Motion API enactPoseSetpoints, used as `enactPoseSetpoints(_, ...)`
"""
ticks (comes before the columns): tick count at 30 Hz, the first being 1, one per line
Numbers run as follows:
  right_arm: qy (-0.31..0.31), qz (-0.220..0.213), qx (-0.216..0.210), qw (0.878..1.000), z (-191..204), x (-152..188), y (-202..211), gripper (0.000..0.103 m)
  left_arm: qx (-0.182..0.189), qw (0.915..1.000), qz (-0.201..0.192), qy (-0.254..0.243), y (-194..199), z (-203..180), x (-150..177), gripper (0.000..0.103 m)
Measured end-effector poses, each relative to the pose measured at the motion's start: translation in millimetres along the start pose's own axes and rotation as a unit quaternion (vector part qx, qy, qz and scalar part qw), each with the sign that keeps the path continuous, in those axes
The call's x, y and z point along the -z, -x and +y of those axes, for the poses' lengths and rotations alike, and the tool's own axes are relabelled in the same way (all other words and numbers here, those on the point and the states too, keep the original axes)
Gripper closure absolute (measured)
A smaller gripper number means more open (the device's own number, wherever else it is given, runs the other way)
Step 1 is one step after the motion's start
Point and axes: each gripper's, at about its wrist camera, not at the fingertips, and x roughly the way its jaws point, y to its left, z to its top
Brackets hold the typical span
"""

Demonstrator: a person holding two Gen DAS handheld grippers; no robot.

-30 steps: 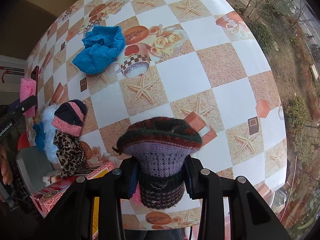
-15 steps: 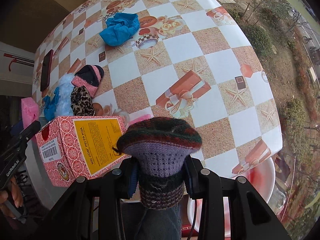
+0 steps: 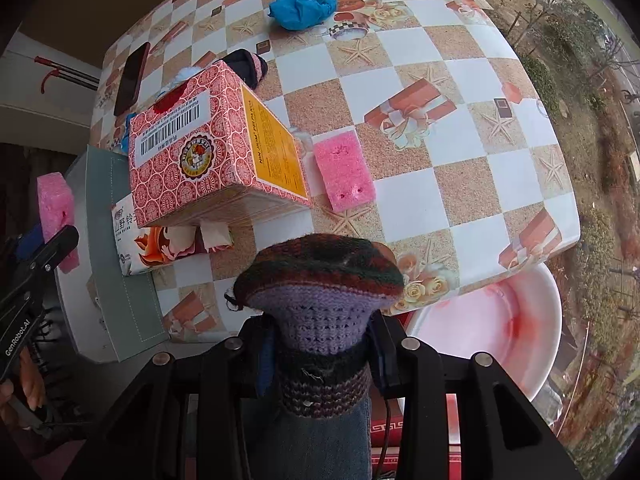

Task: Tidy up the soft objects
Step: 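Carry the hat with the right tool over the box while the left tool carries the sponge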

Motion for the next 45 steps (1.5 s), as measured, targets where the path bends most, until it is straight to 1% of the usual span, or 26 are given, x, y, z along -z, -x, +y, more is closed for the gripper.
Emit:
enactPoseSetpoints(3, 0.018, -0.005, -0.003, 1.000, 14, 7, 4, 0.064, 0.003, 0.9999, -0.004, 0.012, 5, 6, 10, 0.051)
enactPoseSetpoints(9, 0.073, -0.015, -0.004, 0.997, 53, 17, 9, 0.064, 0.004, 0.9995, -0.012, 0.029, 15, 19, 29, 0.051)
enactPoseSetpoints(13, 0.109, -0.024, 0.005, 0.994, 78, 21, 11, 0.064, 0.003, 0.9989, -0.018, 0.044, 22, 30, 41, 0.051)
enactPoseSetpoints(19, 0.147, -0.033, 0.006, 0.989, 104, 22, 15, 0.064, -0.001, 0.9972, -0.025, 0.070, 28, 48, 56, 0.051)
enactPoseSetpoints(25, 0.191, -0.041, 0.017, 0.981, 131, 23, 20, 0.064, -0.003, 0.9946, -0.029, 0.100, 32, 63, 70, 0.051)
enactPoseSetpoints(32, 0.229, -0.045, 0.024, 0.972, 153, 24, 22, 0.064, -0.005, 0.9916, -0.033, 0.125, 36, 76, 80, 0.051)
enactPoseSetpoints(45, 0.266, -0.039, 0.025, 0.963, 177, 24, 17, 0.064, -0.014, 0.9867, -0.035, 0.158, 41, 93, 98, 0.051)
